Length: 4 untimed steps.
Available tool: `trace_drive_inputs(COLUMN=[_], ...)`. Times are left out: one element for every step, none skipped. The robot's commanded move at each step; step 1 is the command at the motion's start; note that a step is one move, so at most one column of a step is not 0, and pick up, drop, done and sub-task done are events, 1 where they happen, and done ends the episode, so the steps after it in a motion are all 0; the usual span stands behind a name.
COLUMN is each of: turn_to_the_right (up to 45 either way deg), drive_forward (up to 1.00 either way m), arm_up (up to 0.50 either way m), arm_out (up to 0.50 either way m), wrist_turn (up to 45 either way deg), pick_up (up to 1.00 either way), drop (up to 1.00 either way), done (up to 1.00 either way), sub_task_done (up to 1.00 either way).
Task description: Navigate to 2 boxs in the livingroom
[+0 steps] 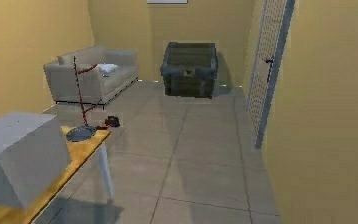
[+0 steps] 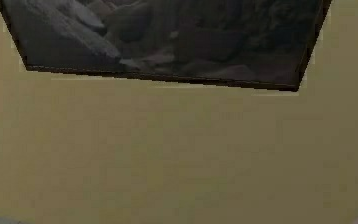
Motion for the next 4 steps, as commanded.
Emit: trace_drive_inputs(turn_to_the_right=[0.0,3.0,0.0,0.0], drive_forward=[1.0,0.0,1.0,0.7], arm_up=[0.0,0.0,0.0,0.0], arm_out=[0.0,0.0,0.0,0.0], wrist_turn=[0.0,0.0,0.0,0.0], pick_up=[0.0,0.0,0.0,0.0], drop=[0.0,0.0,0.0,0.0], done=[0.0,0.0,0.0,0.0], sub_task_done=[0.0,0.0,0.0,0.0])
